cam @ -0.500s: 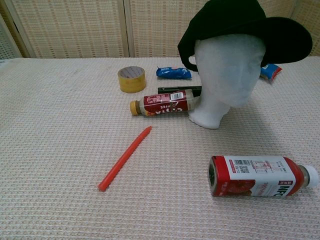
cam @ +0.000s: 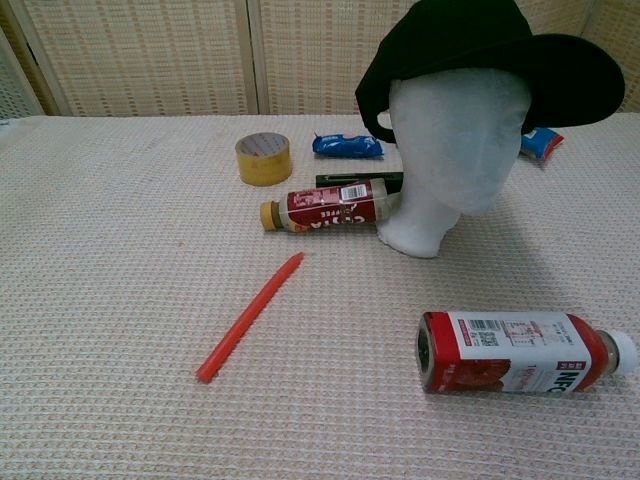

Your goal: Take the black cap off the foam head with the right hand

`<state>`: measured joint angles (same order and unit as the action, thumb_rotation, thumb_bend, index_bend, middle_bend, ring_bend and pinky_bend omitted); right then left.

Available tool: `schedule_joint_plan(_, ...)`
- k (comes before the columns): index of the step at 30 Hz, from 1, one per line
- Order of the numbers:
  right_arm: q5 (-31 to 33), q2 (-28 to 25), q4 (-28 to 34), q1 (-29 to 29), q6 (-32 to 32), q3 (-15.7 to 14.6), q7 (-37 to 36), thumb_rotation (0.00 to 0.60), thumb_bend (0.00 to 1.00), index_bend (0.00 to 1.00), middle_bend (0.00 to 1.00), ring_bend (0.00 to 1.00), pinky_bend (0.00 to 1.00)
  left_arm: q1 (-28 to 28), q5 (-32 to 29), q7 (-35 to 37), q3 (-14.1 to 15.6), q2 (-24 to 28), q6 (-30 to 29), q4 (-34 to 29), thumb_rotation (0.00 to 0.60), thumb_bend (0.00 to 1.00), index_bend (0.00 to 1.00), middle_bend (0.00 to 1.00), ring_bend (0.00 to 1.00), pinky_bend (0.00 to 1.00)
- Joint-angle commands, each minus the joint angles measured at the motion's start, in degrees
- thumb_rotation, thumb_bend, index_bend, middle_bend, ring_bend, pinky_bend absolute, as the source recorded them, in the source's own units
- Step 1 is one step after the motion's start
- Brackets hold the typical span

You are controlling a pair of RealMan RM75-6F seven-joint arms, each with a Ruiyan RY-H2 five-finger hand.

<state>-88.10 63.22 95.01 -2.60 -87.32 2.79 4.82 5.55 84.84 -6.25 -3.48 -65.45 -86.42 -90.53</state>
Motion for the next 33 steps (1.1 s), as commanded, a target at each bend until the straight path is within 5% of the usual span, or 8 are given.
schedule_joint_plan(1,-0.24,0.13,-0.16,0.02,-0.07,-0.09,-0.10,0.600,0.20,0.22,0.29,0.35,0.39,-0.04,0.22,0.13,0.02,0.08,-0.19,0.01,0.600,0.06,0.16,0.11,0.11,0.20)
schedule_joint_plan(6,-0.44,0.29,-0.39,0.00,-0.16,-0.09,-0.29,0.600,0.20,0.22,0.29,0.39,0.45,-0.14,0.24,0.26,0.05,0.21,-0.30,-0.08,0.600,0.06,0.16,0.11,0.11,0.20)
schedule_joint_plan(17,-3.82,0.84,1.71,-4.11,-0.47,3.42,-0.35,0.600,0.20,0.24,0.33,0.70,0.79,-0.09,0.93,0.99,0.35,1.06,-0.11,-0.77,0.600,0.06,0.16,0.11,0.11,0.20)
schedule_joint_plan(33,-2.37,6.42,7.37,-13.83,6.64,8.82,5.02,0.600,0.20,0.28,0.35,0.79,0.86,0.39,0.67,1.16,0.53,2.07,1.28,-1.58,0.600,0.06,0.17,0.11,0.11,0.20)
